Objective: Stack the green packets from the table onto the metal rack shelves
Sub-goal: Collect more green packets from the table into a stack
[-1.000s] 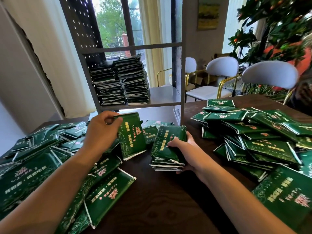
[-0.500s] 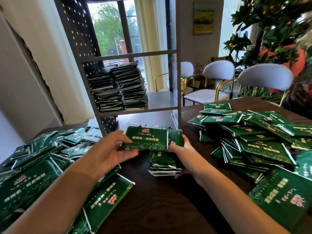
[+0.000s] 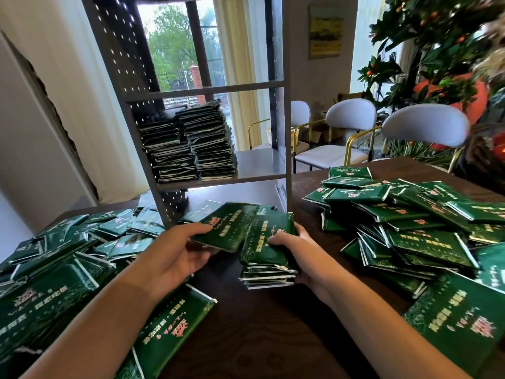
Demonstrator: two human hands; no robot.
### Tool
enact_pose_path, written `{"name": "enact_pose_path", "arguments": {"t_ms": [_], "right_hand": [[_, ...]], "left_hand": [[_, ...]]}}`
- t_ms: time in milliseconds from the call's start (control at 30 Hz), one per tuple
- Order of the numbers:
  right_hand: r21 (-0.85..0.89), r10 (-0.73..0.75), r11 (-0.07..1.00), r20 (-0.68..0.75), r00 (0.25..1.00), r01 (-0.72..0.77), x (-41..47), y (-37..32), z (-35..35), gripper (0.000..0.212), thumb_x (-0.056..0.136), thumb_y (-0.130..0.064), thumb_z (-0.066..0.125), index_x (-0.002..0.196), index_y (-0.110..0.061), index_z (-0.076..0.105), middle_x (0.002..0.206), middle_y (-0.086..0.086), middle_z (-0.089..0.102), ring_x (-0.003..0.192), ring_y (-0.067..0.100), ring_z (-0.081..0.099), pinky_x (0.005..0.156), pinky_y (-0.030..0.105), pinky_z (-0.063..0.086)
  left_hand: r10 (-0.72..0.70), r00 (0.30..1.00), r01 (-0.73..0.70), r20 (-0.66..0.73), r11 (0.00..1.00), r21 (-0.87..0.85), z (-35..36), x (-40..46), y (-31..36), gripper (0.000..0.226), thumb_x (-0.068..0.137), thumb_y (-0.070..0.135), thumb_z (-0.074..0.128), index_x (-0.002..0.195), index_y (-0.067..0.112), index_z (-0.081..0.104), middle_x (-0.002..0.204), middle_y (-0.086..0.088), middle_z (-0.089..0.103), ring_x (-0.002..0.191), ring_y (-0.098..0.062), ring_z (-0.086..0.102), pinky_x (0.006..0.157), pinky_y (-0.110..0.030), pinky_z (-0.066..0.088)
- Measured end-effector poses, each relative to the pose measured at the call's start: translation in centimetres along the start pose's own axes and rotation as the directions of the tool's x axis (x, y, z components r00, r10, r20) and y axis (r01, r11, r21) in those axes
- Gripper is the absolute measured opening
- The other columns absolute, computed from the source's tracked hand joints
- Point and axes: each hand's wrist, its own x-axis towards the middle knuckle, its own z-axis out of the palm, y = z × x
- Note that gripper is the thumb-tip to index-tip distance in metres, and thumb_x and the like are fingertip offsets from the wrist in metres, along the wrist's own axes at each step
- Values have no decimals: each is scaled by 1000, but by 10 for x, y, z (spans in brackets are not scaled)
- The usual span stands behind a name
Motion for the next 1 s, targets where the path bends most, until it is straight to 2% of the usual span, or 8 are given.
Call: {"name": "enact_pose_path", "arguments": {"t_ms": [67,167,300,433,533,733,867,1000], "right_hand": [[27,-11,1000,1,1000,11,0,0,0,56,86,-22,70,136,-32,46,96,5,76,77,20,73,65,35,57],[76,-15,997,11,1000,14,1,0,2,50,89,-20,66,132,-35,48,98,7,77,84,25,75,78,46,60],[99,-37,994,20,999,35,4,2,1,53,85,-23,65,132,-38,47,100,5,78,95,28,75,94,59,54],[85,-42,996,26,999,40,3,2,2,58,79,-28,67,132,-41,47,98,2,78,96,27,74,96,58,54],[99,-59,993,14,998,57,1,1,1,41,87,-23,66,123,-38,53,97,4,78,93,26,74,92,55,55],[91,-81,992,-8,997,82,-3,-4,0,38,90,-19,66,122,-34,53,98,4,75,76,15,74,65,32,59],[97,-80,992,7,997,79,-1,-2,0,44,80,-26,68,120,-40,55,101,3,77,98,26,73,95,55,52],[118,-51,992,51,997,44,-3,-4,1,50,73,-28,68,121,-39,58,106,6,77,103,29,72,100,55,48]], "left_hand": [[17,998,-26,64,990,139,4,-4,-4,6,90,10,66,95,10,67,85,-10,75,62,-18,70,51,-23,54],[31,984,-88,178,943,320,15,-12,-7,5,89,12,68,89,15,65,95,-8,77,81,-18,73,82,-34,55],[48,988,-93,144,942,321,24,-8,-7,5,86,16,71,89,15,67,100,-7,76,90,-20,67,87,-33,46],[54,993,-85,107,946,312,25,-2,-12,31,77,30,78,104,17,71,106,-5,76,96,-21,69,103,-43,39],[50,997,-60,57,983,172,22,4,-12,21,92,16,65,113,18,67,92,-1,76,74,-15,71,88,-38,47],[16,994,-17,109,1000,13,18,0,-9,44,75,-3,68,116,14,65,107,-16,75,82,-26,75,64,-36,61],[81,991,-76,109,996,-45,7,2,7,52,67,1,65,119,10,67,110,-18,73,81,-22,70,68,-31,54],[101,992,-88,77,985,-151,-3,5,18,42,73,10,65,114,9,65,96,-10,75,81,-18,67,67,-28,49]]}}
